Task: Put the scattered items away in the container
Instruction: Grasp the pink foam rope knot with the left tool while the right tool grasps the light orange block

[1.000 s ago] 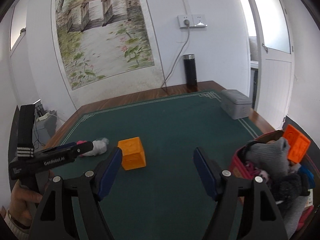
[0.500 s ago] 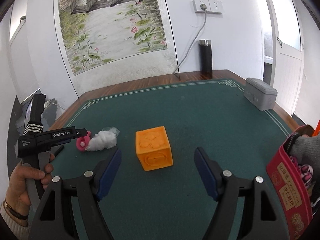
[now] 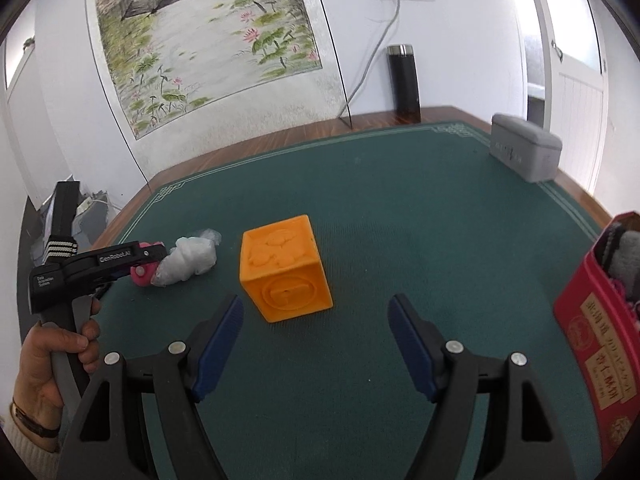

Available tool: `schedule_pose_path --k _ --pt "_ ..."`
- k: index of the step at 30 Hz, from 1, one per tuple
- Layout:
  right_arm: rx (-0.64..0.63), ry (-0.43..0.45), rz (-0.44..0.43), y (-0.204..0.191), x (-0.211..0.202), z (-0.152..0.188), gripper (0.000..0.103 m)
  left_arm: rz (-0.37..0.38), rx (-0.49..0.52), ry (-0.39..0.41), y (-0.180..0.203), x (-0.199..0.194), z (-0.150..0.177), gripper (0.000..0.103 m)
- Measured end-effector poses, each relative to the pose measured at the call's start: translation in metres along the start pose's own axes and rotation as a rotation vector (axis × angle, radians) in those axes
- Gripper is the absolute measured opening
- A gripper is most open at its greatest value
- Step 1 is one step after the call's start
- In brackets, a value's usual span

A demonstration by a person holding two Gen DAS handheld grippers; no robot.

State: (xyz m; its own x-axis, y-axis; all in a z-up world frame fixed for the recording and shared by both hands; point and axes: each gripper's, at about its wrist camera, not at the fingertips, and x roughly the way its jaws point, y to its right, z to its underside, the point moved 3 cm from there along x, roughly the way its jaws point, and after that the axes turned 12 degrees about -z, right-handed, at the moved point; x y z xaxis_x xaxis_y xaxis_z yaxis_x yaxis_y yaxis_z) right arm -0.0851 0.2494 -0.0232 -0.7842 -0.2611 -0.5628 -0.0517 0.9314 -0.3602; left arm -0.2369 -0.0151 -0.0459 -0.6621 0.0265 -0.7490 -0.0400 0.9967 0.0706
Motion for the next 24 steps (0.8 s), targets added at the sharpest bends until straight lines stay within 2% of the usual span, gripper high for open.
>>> schedule_pose_path --k 7,13,15,19,24 --pt "0.019 -0.081 -0.046 -0.004 0.026 -0.005 0.078 0.056 -0.012 0.067 -0.002 -0.029 -0.008 0.054" --pt "-0.103 -0.110 0.028 -0.024 0.058 -0.013 0.077 0.086 0.001 0.053 0.007 -0.030 -0.006 0.054" --pt "-0.124 -0.126 0.060 -0.025 0.065 -0.012 0.057 0.092 0.010 0.049 0.009 -0.030 -0.005 0.054" --pt "-0.122 -0.118 0.054 -0.023 0.056 -0.008 0.055 0.107 0.026 0.043 0.015 -0.031 -0.002 0.054" --pt "-0.093 -0.061 0.053 -0.012 0.018 -0.006 0.055 0.140 0.063 0.042 0.029 -0.038 0.005 0.054"
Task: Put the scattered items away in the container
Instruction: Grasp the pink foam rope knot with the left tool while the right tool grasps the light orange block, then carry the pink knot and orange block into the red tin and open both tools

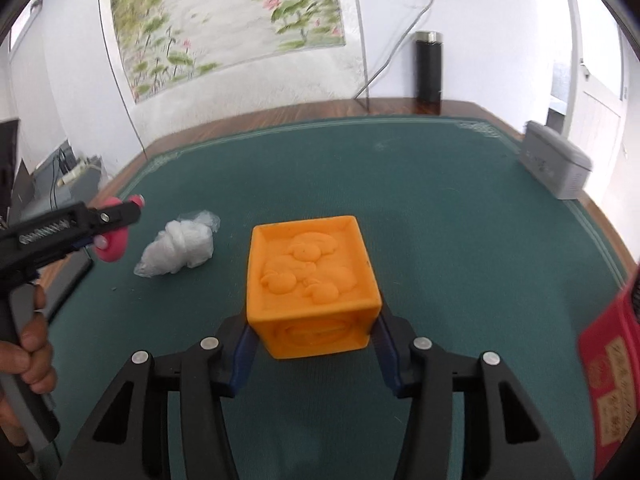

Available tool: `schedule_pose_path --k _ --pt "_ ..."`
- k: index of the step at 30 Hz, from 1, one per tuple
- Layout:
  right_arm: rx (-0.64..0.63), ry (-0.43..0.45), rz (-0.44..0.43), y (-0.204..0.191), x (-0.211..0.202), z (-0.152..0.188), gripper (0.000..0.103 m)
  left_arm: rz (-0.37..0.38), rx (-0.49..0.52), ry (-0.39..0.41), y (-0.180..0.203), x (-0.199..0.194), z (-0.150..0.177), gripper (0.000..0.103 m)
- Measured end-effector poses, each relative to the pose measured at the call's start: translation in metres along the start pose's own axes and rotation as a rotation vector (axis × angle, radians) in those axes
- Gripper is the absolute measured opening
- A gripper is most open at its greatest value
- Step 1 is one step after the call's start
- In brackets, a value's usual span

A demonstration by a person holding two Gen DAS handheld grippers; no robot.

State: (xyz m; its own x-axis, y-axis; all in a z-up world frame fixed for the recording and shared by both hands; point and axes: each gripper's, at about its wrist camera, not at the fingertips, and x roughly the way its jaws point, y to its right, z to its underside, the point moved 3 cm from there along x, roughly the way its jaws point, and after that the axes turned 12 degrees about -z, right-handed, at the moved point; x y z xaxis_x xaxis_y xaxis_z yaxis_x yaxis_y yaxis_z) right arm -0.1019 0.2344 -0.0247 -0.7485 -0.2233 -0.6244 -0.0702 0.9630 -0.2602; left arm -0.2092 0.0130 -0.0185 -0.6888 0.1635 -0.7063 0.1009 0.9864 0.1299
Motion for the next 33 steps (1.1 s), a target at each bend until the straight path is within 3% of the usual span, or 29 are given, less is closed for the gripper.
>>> schedule_pose_path --k 11,17,20,25,28,33 --pt "0.087 0.196 0.185 0.065 -0.153 0.022 0.055 0.059 0.094 -0.003 0.045 -0.020 0.019 0.054" --pt "0.144 0.294 0.357 0.110 -0.238 0.044 0.055 0.106 0.146 -0.007 0.076 -0.040 0.031 0.054" --pt "0.185 0.306 0.443 0.144 -0.265 0.054 0.055 0.152 0.170 -0.009 0.095 -0.056 0.039 0.054" --pt "0.255 0.295 0.507 0.199 -0.283 0.059 0.055 0.217 0.222 -0.008 0.125 -0.082 0.052 0.054" --pt "0.280 0.266 0.496 0.223 -0.278 0.056 0.055 0.260 0.240 -0.020 0.141 -0.098 0.060 0.054" --pt "0.321 0.199 0.337 0.238 -0.250 0.051 0.055 0.310 0.284 -0.011 0.172 -0.121 0.072 0.054"
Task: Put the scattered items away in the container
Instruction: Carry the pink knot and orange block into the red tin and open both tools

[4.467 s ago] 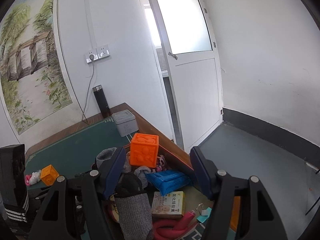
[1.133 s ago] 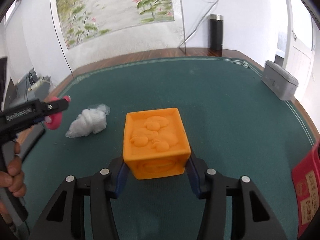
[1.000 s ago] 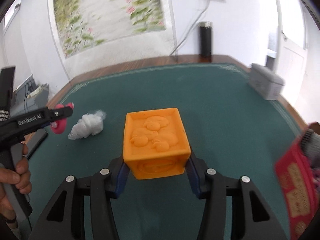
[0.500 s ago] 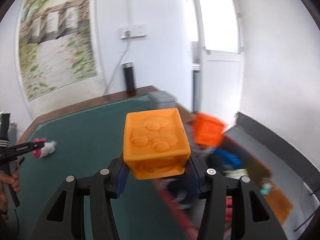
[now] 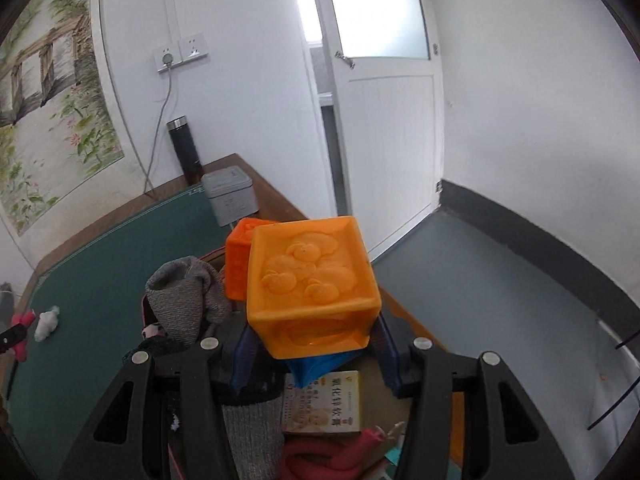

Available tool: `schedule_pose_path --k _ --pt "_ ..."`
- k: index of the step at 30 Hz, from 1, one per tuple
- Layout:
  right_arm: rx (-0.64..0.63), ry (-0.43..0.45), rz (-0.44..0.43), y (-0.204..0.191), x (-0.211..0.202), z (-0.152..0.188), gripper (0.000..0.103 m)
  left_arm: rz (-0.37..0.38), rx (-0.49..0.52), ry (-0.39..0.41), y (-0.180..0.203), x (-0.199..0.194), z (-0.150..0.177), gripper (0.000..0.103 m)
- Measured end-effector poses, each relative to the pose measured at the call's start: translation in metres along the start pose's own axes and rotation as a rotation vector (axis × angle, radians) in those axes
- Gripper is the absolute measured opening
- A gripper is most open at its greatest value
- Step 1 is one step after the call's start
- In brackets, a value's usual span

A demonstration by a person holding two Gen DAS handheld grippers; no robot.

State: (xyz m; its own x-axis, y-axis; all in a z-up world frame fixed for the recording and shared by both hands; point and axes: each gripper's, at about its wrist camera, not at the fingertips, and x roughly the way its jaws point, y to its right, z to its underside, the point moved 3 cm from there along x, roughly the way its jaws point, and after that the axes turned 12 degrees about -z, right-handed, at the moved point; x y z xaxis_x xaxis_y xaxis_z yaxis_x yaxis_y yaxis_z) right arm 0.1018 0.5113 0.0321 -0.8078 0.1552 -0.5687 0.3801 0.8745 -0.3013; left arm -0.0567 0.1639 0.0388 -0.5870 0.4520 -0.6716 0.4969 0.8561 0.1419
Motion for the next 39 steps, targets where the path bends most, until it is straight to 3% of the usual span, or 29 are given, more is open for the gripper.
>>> schedule_pose_path --k 7,11,13,15,22,28,34,39 --pt "-0.041 -0.073 -0.067 -0.001 0.036 -0.002 0.055 0.089 0.079 -0.011 0.053 -0.009 0.004 0.054" --pt "-0.061 -0.096 -0.091 0.005 0.036 -0.004 0.057 0.171 0.119 -0.037 0.088 -0.012 0.011 0.054" --pt "-0.066 -0.074 -0.103 0.006 0.024 -0.004 0.061 0.217 0.147 -0.056 0.107 -0.012 0.016 0.054" --pt "-0.066 -0.032 -0.124 0.005 0.006 -0.007 0.075 0.263 0.181 -0.073 0.130 -0.013 0.022 0.054" --pt "-0.063 0.046 -0.135 0.007 -0.024 -0.012 0.077 0.419 0.310 -0.119 0.215 -0.011 0.040 0.054" --pt "-0.008 0.077 -0.124 0.027 -0.032 -0.003 0.076 0.412 0.403 -0.108 0.267 0.013 0.049 0.054" --pt "0.041 0.130 -0.095 0.045 -0.049 0.002 0.076 0.356 0.464 -0.111 0.293 0.034 0.053 0.056" --pt "0.038 0.158 -0.091 0.042 -0.058 0.004 0.076 0.344 0.451 -0.098 0.288 0.033 0.049 0.078"
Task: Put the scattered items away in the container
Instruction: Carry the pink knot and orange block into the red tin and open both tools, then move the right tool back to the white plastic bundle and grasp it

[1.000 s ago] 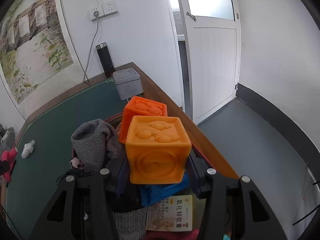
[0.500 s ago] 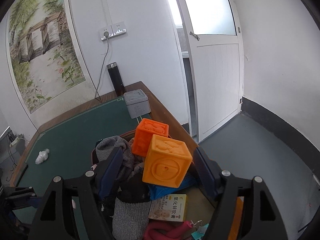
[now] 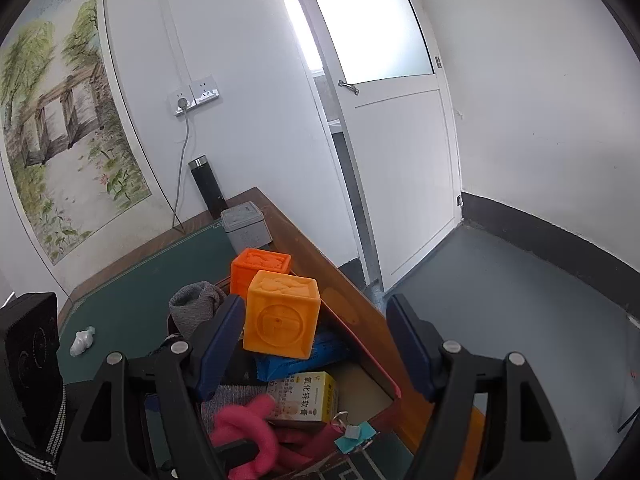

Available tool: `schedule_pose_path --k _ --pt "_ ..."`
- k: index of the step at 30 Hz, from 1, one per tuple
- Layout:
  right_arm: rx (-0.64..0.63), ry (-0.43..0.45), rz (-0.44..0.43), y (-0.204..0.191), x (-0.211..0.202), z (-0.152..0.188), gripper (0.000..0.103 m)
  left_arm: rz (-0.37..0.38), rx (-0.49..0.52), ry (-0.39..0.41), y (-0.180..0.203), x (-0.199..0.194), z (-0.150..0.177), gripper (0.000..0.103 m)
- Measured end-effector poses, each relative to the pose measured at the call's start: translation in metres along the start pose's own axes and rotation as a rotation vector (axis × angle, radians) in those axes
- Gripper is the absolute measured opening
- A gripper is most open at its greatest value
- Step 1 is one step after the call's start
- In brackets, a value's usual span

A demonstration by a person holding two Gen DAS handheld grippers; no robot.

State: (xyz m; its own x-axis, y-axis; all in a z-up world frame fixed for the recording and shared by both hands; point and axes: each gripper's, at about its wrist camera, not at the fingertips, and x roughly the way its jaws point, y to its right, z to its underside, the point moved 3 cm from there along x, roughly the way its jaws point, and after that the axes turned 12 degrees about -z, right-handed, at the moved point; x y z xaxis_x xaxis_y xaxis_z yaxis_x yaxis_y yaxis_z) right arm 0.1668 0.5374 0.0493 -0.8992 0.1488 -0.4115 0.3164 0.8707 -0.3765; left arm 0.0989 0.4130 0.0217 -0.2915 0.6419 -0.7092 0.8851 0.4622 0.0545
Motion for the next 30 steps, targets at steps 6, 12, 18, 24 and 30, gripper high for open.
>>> schedule_pose_path --k 6,12,18,24,30 --pt "-0.011 0.010 -0.034 -0.020 0.001 0.000 0.076 -0.034 -0.061 0.061 -0.029 -0.026 -0.001 0.081" --pt "-0.061 0.003 -0.134 -0.072 0.014 0.003 0.076 -0.136 -0.182 0.098 -0.102 -0.064 0.021 0.081" --pt "-0.177 -0.070 -0.296 -0.169 0.053 0.019 0.079 -0.325 -0.345 0.108 -0.211 -0.121 0.069 0.081" --pt "-0.257 -0.277 -0.451 -0.264 0.145 0.082 0.079 -0.547 -0.523 0.097 -0.325 -0.180 0.137 0.081" --pt "-0.317 -0.473 -0.529 -0.349 0.237 0.137 0.079 -0.674 -0.643 0.090 -0.394 -0.214 0.193 0.081"
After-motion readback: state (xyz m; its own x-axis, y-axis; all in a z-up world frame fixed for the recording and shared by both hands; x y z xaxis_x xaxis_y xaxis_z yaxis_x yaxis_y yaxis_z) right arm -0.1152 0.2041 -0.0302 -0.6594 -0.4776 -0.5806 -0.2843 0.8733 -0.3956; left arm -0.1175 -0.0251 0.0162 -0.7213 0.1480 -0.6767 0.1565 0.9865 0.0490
